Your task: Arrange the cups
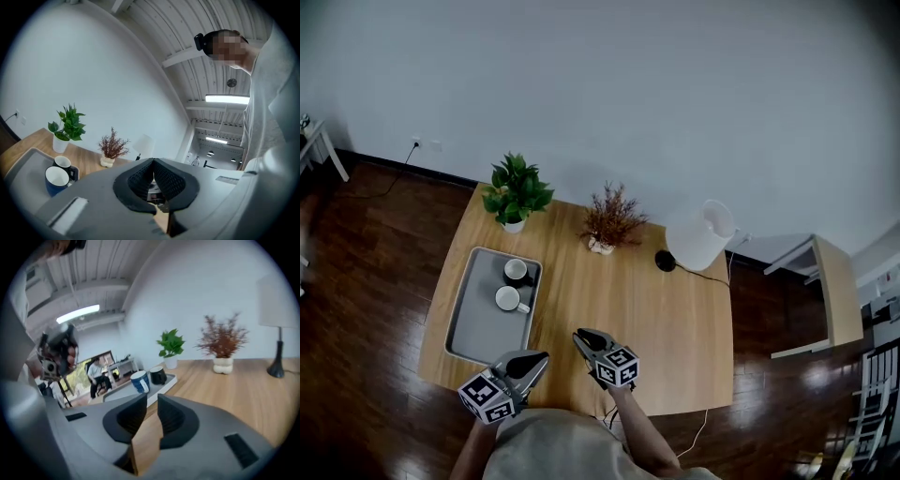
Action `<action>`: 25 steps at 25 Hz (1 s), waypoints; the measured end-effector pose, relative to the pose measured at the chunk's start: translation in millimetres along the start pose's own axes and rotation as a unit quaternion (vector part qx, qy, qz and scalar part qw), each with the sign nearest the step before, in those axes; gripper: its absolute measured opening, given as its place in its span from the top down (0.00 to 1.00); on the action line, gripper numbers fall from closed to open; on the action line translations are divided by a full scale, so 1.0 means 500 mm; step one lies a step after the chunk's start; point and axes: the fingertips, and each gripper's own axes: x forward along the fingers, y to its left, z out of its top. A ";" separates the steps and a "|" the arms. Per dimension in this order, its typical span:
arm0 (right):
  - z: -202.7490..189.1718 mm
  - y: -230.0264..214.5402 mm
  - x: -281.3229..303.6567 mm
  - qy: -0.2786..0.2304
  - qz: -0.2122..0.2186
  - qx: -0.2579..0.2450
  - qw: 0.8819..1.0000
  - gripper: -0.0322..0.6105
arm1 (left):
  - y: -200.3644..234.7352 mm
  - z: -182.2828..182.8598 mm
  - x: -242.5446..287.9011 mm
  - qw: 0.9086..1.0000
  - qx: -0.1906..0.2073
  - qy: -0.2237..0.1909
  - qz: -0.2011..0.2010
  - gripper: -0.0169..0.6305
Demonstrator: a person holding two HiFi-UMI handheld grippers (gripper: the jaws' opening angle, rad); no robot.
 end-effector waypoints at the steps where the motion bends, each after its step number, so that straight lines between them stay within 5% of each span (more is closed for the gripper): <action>1: 0.003 -0.010 -0.056 -0.031 -0.010 0.027 0.999 0.84 | -0.005 -0.003 0.008 1.000 0.000 0.005 -0.006 0.98; 6: -0.013 -0.035 -0.281 -0.131 -0.073 0.103 0.983 0.84 | -0.030 -0.025 0.044 0.999 0.002 0.034 -0.039 0.98; 10: 0.000 -0.025 -0.337 -0.183 -0.092 0.125 0.971 0.84 | -0.054 -0.042 0.076 0.997 0.001 0.053 -0.063 0.98; 15: 0.044 0.015 -0.314 -0.205 -0.068 0.101 0.971 0.84 | -0.082 -0.051 0.106 0.994 0.004 0.065 -0.082 0.98; 25: 0.123 0.075 -0.273 -0.201 -0.016 0.030 0.979 0.84 | -0.082 -0.041 0.099 0.996 0.028 0.059 -0.059 0.98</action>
